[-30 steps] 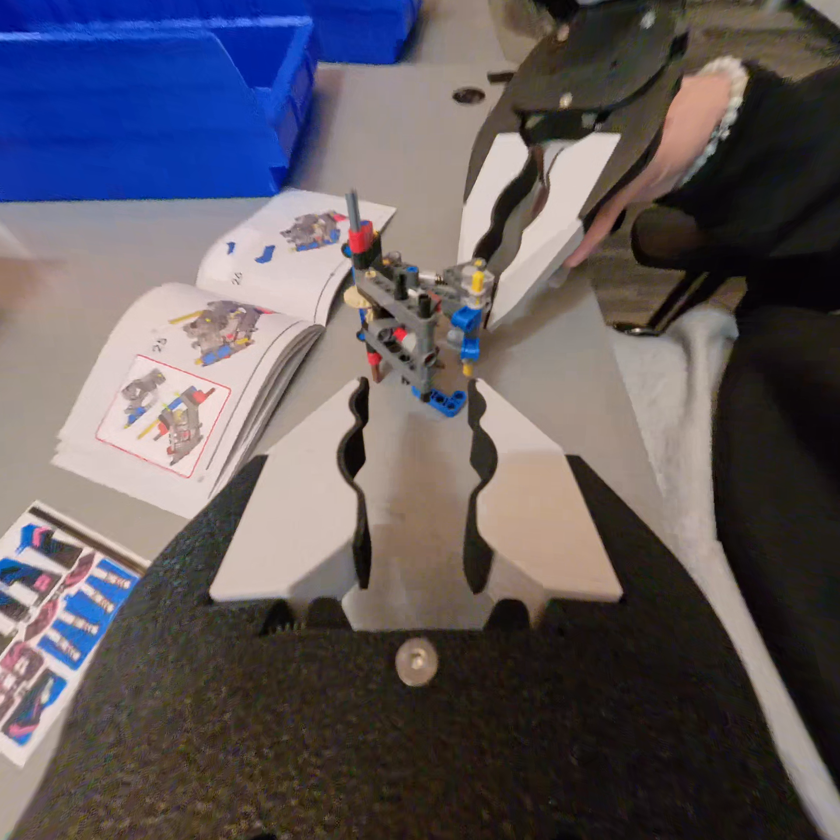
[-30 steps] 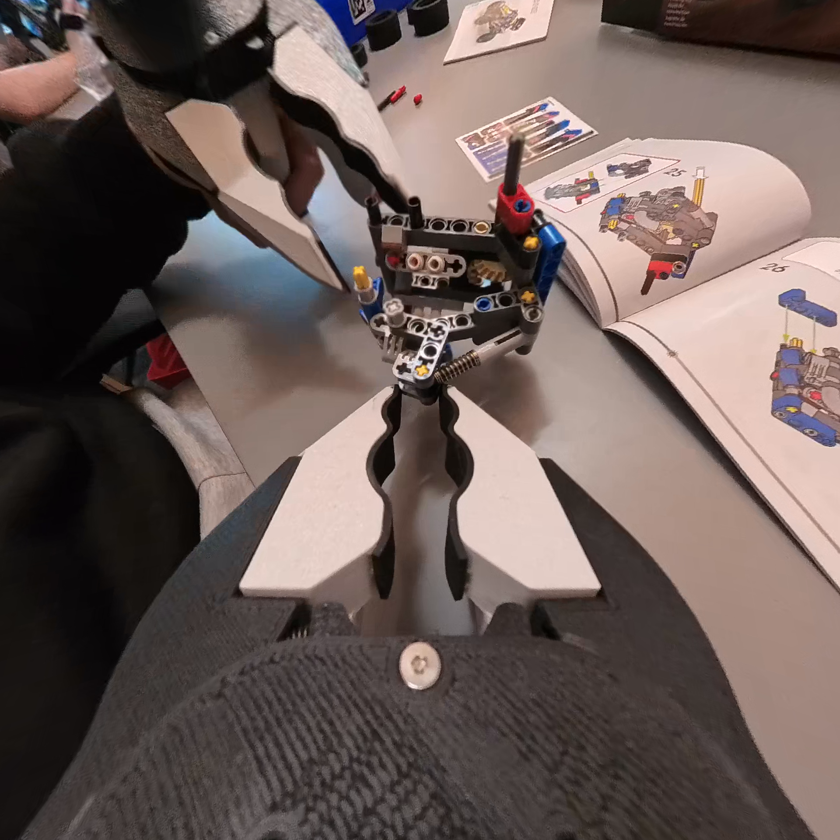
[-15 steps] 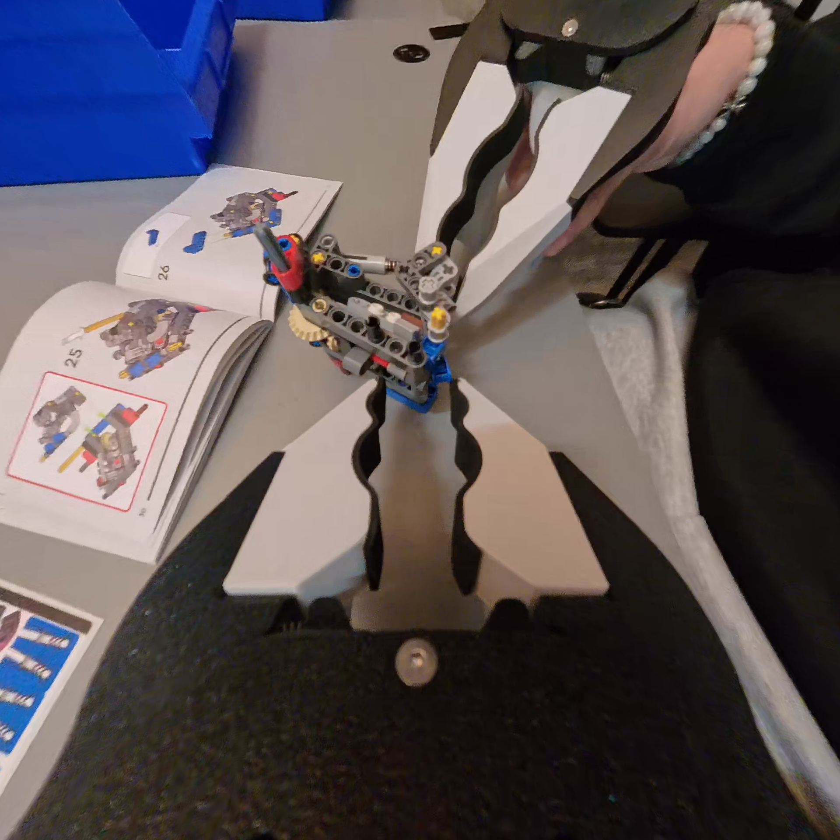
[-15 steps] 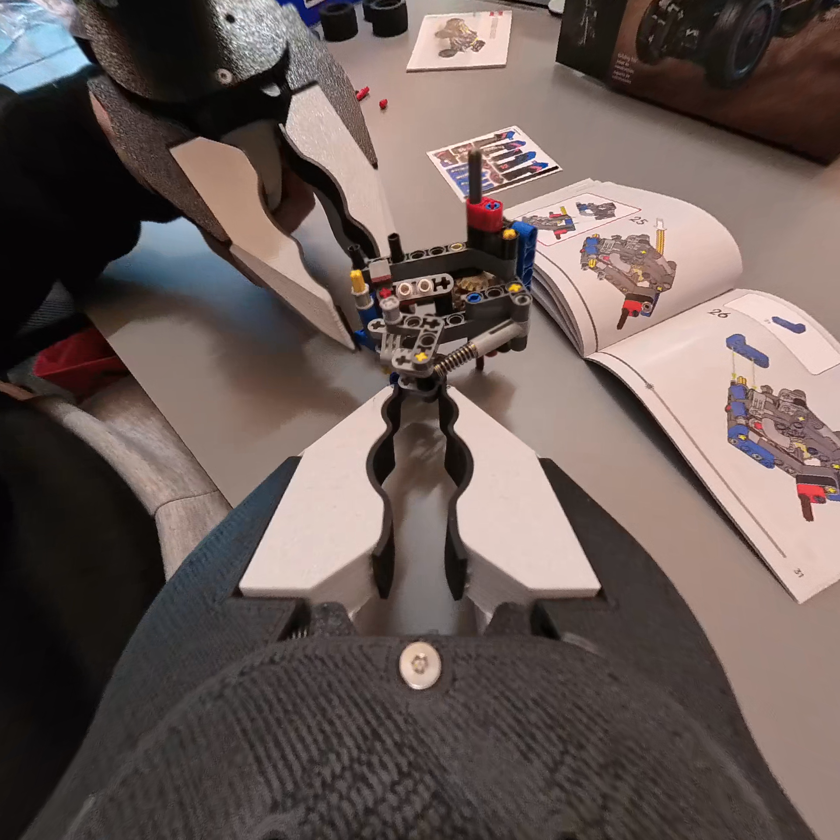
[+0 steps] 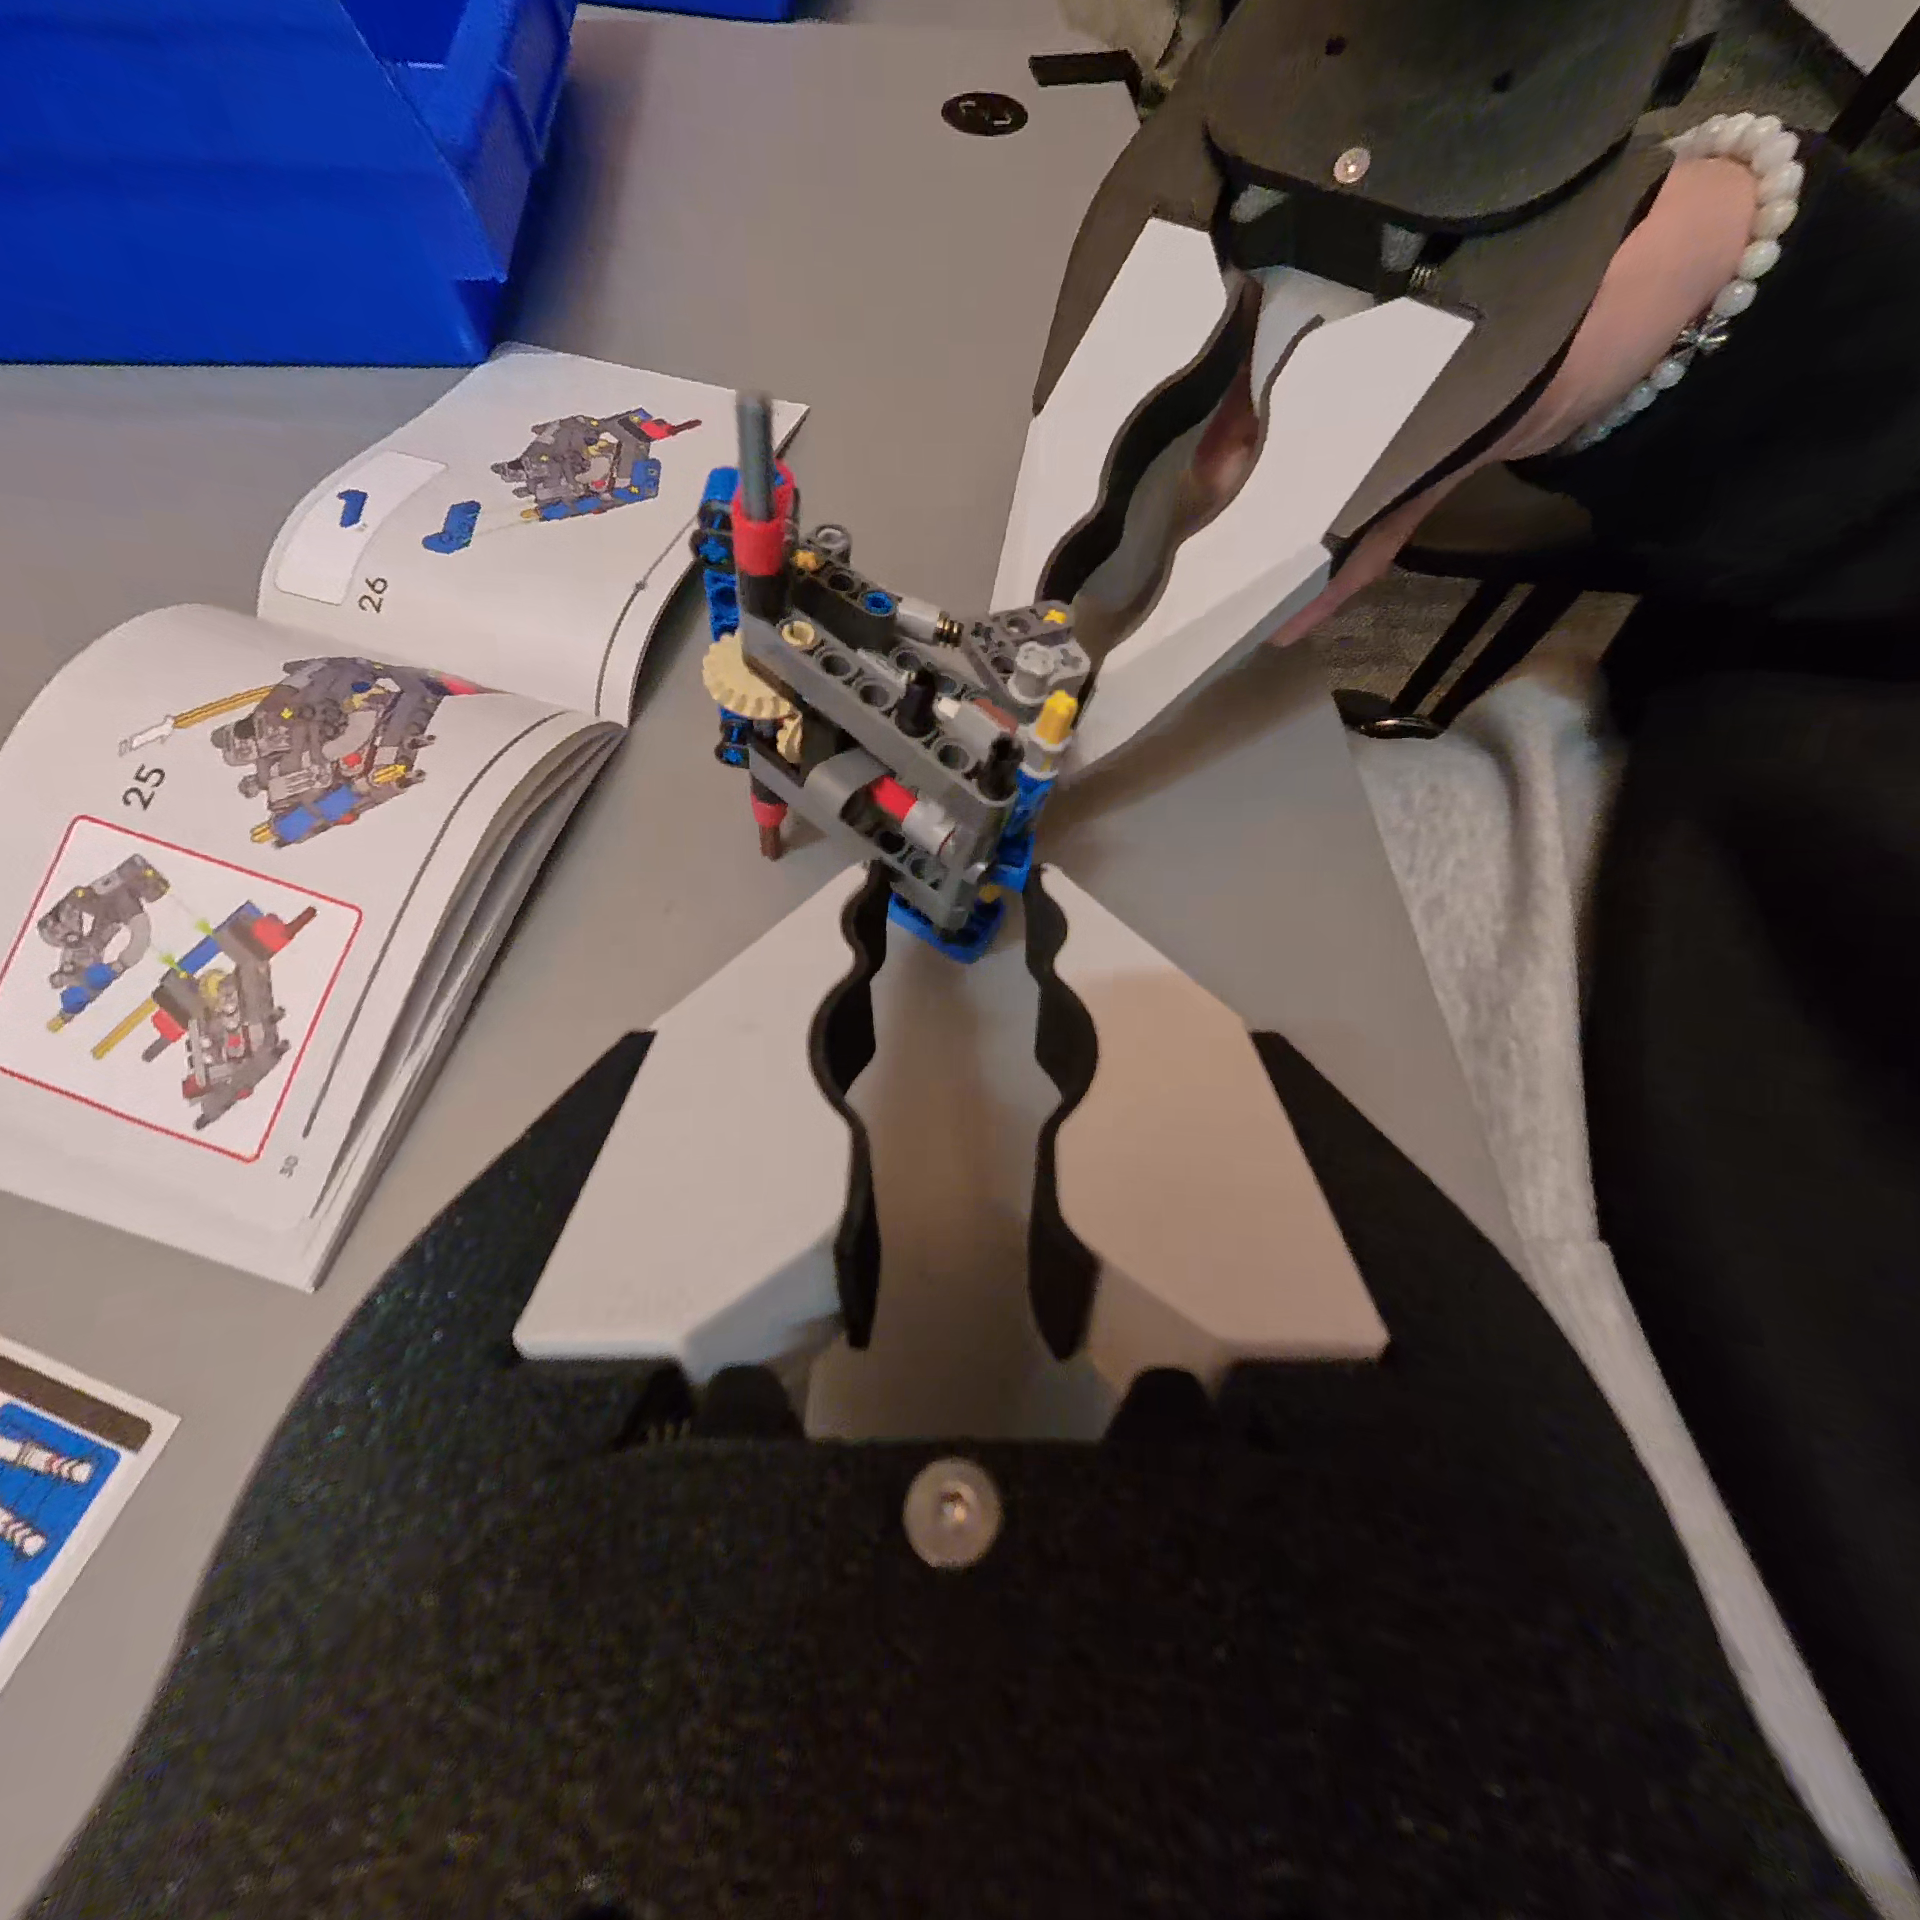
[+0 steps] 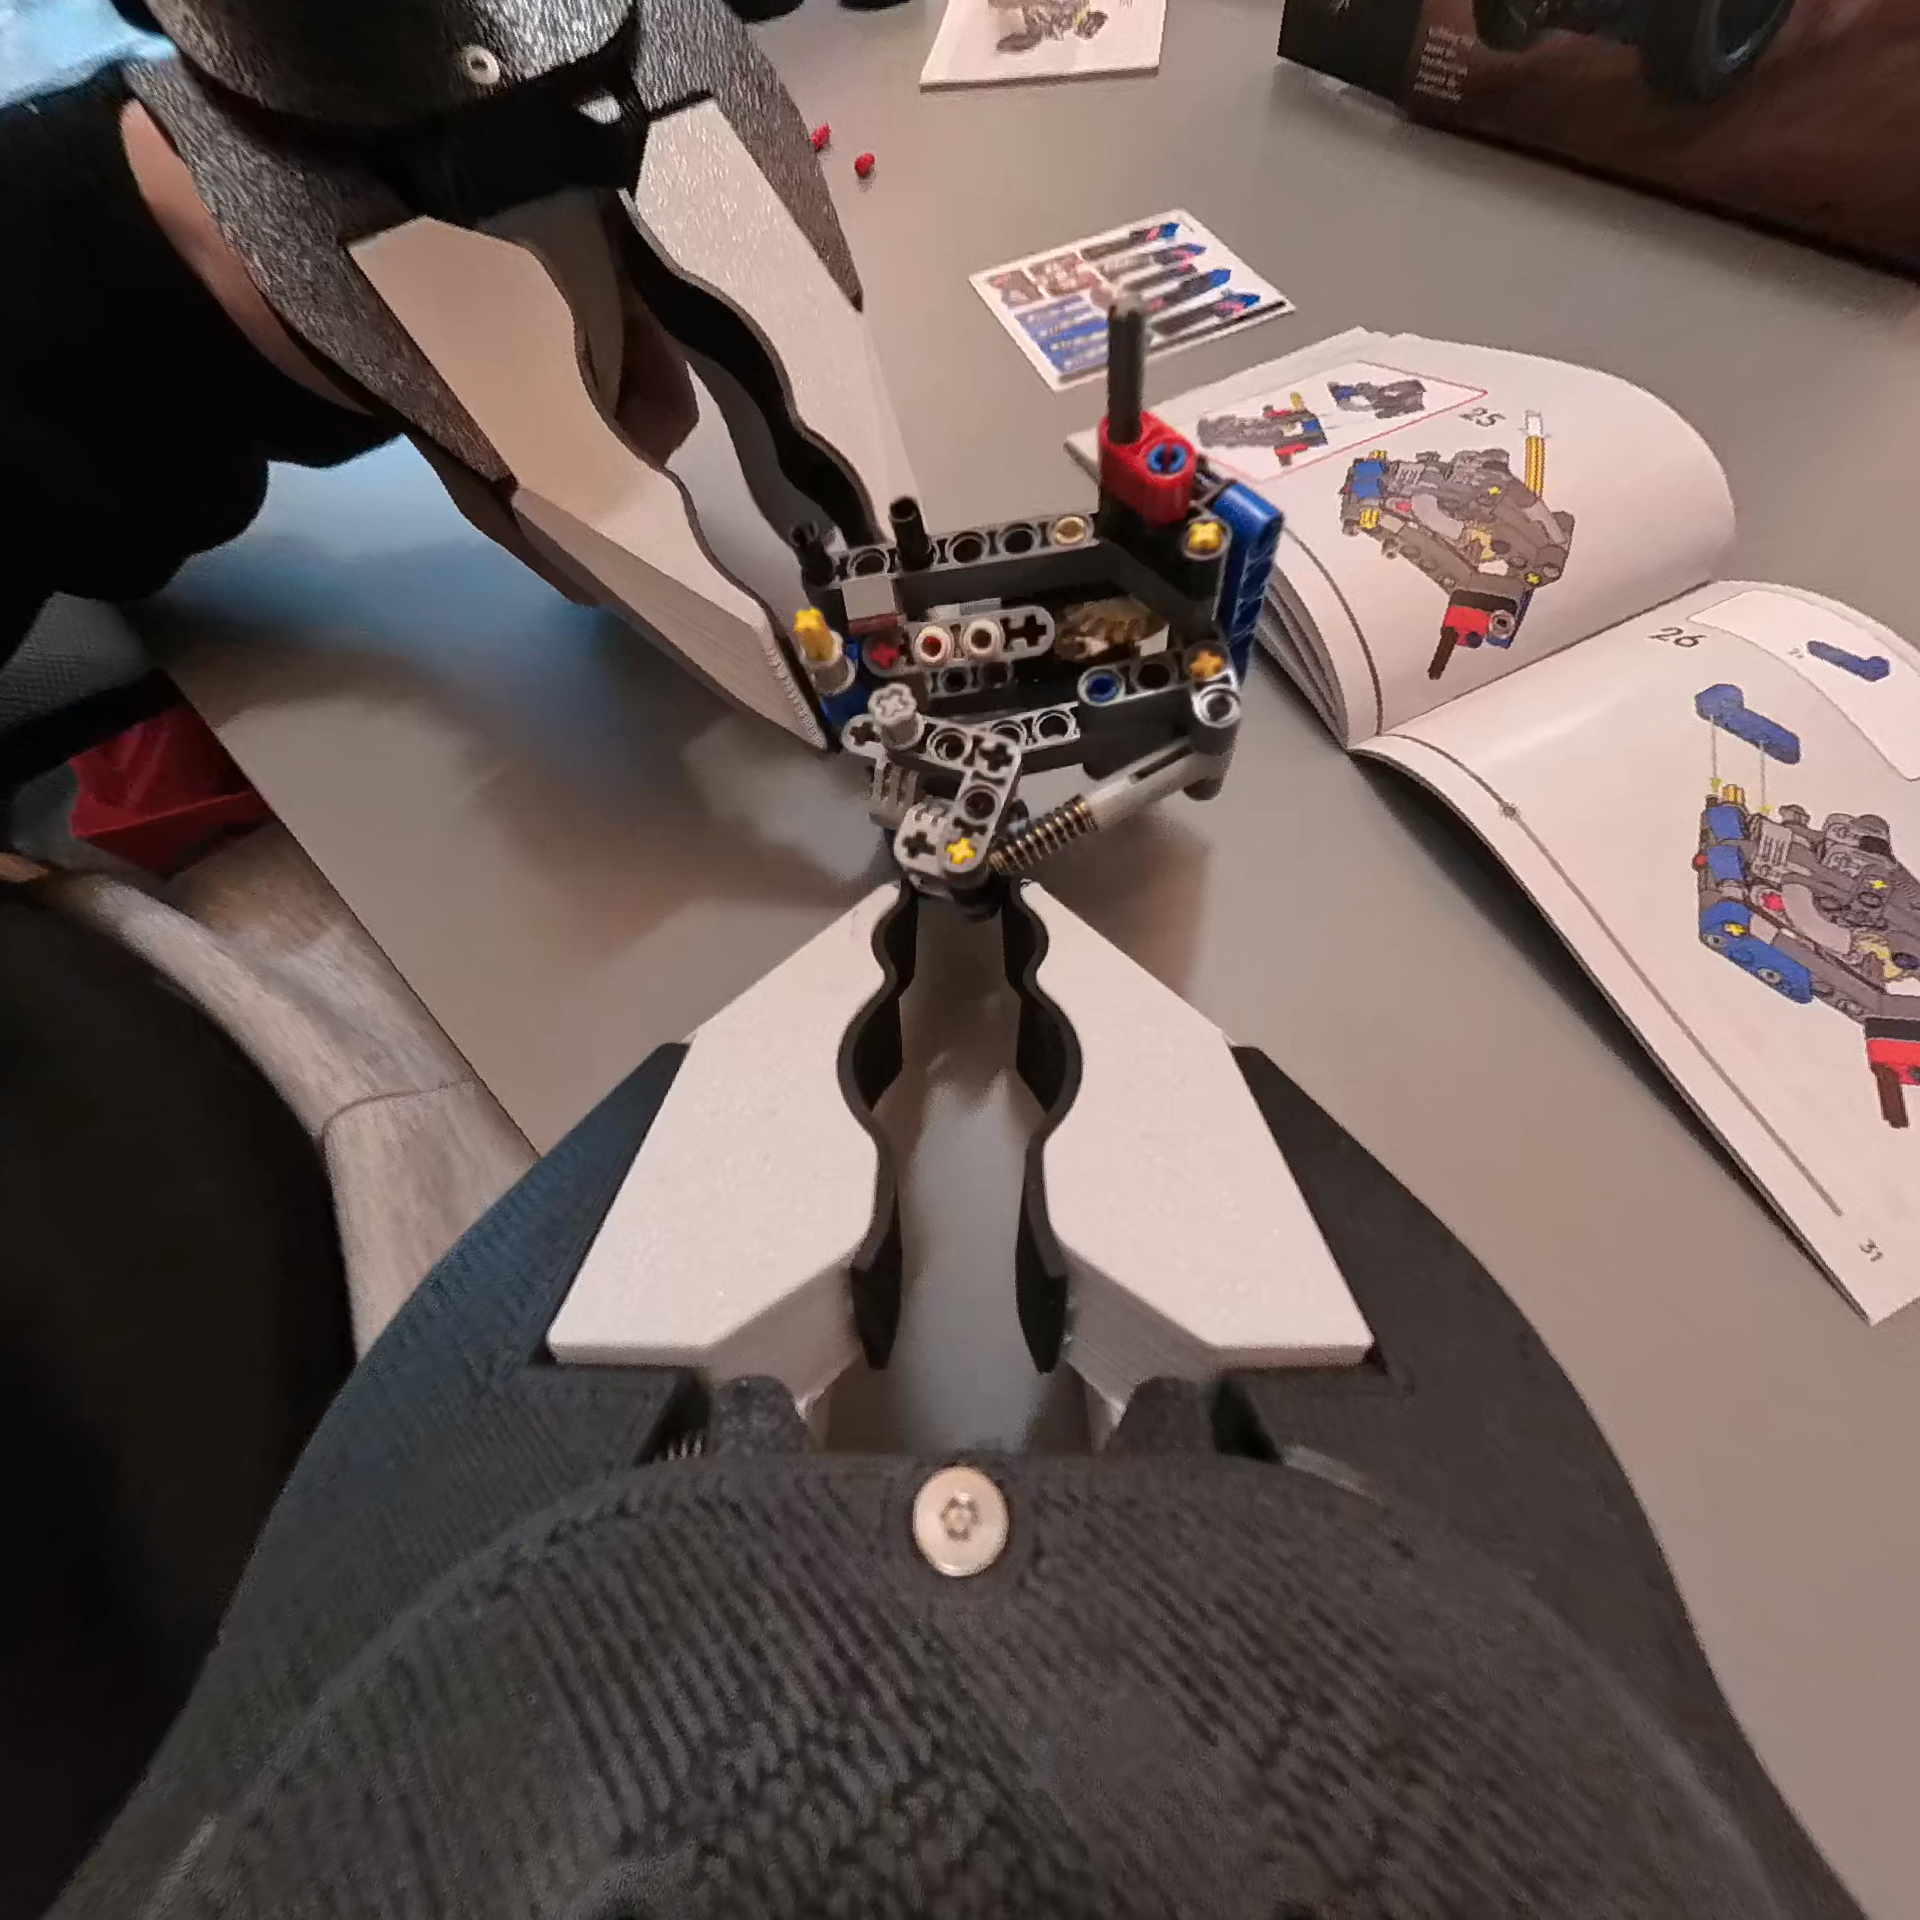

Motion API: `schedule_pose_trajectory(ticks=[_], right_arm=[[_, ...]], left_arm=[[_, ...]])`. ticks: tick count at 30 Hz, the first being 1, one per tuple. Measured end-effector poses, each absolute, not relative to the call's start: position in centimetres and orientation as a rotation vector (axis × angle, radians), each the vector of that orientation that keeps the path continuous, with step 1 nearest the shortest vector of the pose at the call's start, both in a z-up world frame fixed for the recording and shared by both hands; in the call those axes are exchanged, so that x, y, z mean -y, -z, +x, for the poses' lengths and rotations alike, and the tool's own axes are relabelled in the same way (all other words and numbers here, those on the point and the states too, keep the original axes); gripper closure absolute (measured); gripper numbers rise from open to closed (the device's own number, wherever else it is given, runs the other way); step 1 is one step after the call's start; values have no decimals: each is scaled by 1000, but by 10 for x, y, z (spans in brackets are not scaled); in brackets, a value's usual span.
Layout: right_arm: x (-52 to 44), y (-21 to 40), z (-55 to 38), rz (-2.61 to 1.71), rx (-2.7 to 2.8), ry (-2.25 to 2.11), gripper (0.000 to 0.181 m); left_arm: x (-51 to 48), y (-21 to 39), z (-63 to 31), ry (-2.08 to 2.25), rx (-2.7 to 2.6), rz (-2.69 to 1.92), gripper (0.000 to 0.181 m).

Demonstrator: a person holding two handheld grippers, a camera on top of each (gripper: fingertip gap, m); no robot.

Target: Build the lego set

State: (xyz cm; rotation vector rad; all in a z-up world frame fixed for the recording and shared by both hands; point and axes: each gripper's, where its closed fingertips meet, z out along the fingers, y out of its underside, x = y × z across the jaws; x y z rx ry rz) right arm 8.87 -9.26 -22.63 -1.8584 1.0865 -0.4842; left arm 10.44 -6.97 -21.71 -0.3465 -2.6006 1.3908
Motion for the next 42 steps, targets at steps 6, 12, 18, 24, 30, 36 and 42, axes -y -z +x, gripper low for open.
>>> schedule_pose_trajectory(ticks=[6, 12, 18, 24, 30, 36, 42], right_arm=[[98, 236, 88, -1929, -1079, 505, 167], [94, 234, 85, -1942, -1060, 482, 168], [88, 229, 86, -1918, -1061, 457, 169], [79, 224, 85, -1911, -1042, 462, 175], [75, 220, 89, -1915, -1030, 498, 172], [76, 224, 94, -1981, -1020, 621, 168], [75, 229, 93, -1986, -1034, 593, 175]], left_arm=[[71, 230, 103, -1364, 2685, -423, 158], [69, 227, 102, -1365, 2655, -415, 158], [64, 233, 103, -1329, 2646, -391, 160], [61, 235, 107, -1328, 2665, -389, 162], [60, 236, 109, -1329, 2697, -400, 163], [59, 238, 113, -1325, 2737, -411, 164], [57, 240, 114, -1304, 2773, -411, 164]])
